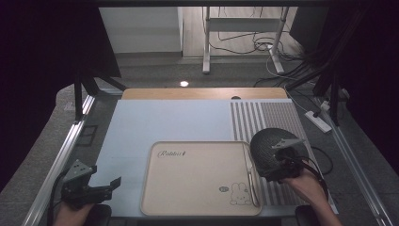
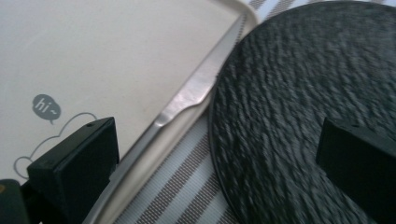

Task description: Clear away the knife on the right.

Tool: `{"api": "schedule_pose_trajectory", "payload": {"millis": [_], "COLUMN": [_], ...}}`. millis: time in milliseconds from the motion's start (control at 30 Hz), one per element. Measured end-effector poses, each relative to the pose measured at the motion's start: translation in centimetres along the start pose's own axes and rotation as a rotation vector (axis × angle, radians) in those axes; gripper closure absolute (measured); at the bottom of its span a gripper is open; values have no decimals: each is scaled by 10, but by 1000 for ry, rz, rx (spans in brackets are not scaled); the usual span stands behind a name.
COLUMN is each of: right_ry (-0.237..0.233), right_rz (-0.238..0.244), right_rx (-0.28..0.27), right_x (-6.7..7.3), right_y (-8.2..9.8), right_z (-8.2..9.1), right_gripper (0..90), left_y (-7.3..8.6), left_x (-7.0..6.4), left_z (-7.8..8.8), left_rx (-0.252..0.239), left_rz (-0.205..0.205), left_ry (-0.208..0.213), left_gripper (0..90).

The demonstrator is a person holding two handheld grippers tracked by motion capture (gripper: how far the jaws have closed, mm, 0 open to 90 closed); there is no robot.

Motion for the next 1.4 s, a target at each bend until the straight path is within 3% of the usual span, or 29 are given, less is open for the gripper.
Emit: {"api": "schedule_pose_trajectory", "payload": {"millis": [267,533,700,967,1400], "right_ry": [47,38,32,60,100], "right_rz": [-41,-68,-112,-129,-152], "right_rx": [-39,-60,-116,-158,-170], "right_x": [-2,-5,-10,-11,-10], "right_y": [14,27,33,42,58], "right_z": [10,19,29,42,57], "right_gripper": [0,0,0,0,0], "left_y": [0,-1,-1,-1,0], "left_x": [0,1,1,2,3], "left_z": [0,0,0,-1,0], "left_rx": [4,6,4,4,6], "left_rz": [0,5,10,16,24], "left_ry": [-1,-1,0,3,5], "left_gripper": [33,33,33,33,33]}}
Point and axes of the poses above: each handheld gripper's, and its own axes: z roughly backward along the jaws, y roughly out of its underside, x roughly to its left, the point moved 1 cm from there along -z, roughly forward along the jaws, and after that the axes turned 7 degrees about x, right-handed, at the moved point
